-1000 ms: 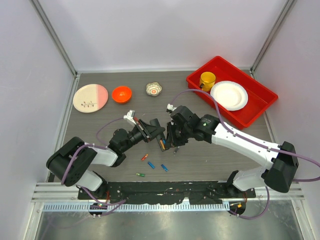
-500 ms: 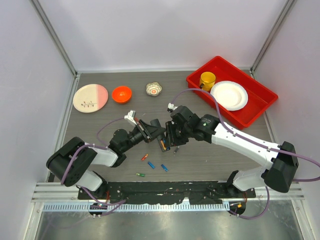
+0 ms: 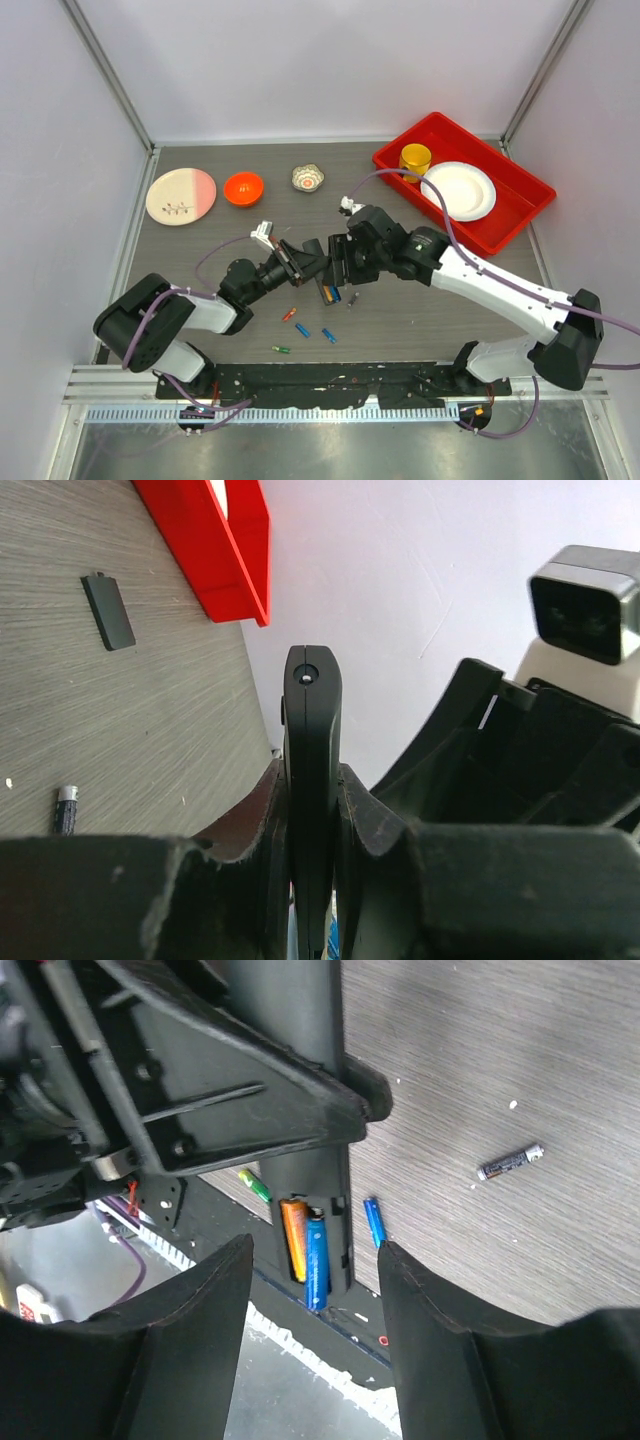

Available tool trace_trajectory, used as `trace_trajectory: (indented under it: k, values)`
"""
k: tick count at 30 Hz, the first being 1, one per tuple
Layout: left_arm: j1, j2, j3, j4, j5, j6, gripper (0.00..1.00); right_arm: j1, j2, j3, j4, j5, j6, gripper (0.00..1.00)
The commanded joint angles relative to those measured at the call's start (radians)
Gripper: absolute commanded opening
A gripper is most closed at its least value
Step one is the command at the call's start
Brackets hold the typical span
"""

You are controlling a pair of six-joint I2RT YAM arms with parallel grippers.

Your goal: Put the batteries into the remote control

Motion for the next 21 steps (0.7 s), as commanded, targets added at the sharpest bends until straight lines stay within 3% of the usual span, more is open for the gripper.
trace_trajectory:
  k: [1, 5, 9, 21]
  values:
    - [-0.005, 0.019, 0.04, 0.267, 0.01, -0.023, 0.0, 0.0, -0.104, 0.019, 0.075, 0.032, 0.002, 0.59]
    - [-0.005, 0.03, 0.06, 0.267, 0.019, -0.051, 0.0, -0.006, -0.21, -0.106, 0.22, 0.053, -0.03, 0.63]
    - [-0.005, 0.051, 0.08, 0.267, 0.05, -0.112, 0.0, -0.032, -0.345, -0.313, 0.39, -0.011, -0.05, 0.76]
    - [-0.003, 0.087, 0.13, 0.267, 0.151, -0.172, 0.0, -0.067, -0.626, -0.677, 0.782, -0.116, -0.032, 0.79]
